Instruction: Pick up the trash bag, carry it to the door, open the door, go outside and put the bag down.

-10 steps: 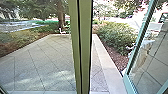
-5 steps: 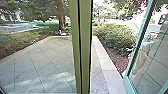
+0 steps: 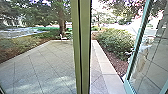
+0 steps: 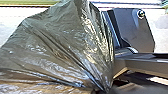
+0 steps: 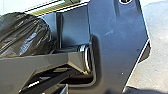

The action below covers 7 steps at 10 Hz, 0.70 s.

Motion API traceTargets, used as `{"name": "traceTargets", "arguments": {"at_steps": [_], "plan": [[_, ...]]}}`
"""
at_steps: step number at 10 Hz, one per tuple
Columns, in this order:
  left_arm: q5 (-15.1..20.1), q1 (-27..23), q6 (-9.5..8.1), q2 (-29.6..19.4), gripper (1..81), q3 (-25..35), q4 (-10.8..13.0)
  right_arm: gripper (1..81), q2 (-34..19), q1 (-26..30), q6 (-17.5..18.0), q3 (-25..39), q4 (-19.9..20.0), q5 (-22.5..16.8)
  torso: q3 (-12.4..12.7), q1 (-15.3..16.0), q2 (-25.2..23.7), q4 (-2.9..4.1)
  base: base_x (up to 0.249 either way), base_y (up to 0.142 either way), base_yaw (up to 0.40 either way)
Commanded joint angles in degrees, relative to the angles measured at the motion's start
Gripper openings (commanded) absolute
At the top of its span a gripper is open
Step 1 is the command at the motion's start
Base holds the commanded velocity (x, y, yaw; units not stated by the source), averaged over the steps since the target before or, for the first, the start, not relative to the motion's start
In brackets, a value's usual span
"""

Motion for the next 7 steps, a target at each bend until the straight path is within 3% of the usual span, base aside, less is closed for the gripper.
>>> {"name": "traceTargets", "arguments": {"at_steps": [1,2,7], "plan": [[3.6,-2.9,0.49,-0.1,1.0,0.1,0.2,81.1,0.4,2.2,0.1,0.3,-0.4,-3.0,0.0,0.0,0.0,0.00,0.000,0.000,0.000],[3.6,-2.9,0.49,-0.1,1.0,0.1,0.2,81.1,0.4,2.2,0.1,0.2,-0.4,-3.0,0.0,0.0,0.0,0.00,0.000,0.000,0.000],[3.6,-2.9,0.49,-0.2,1.0,0.1,0.1,81.1,0.4,2.2,0.1,0.3,-0.4,-3.0,0.0,0.0,0.0,0.00,0.000,-0.085,0.000]]}}
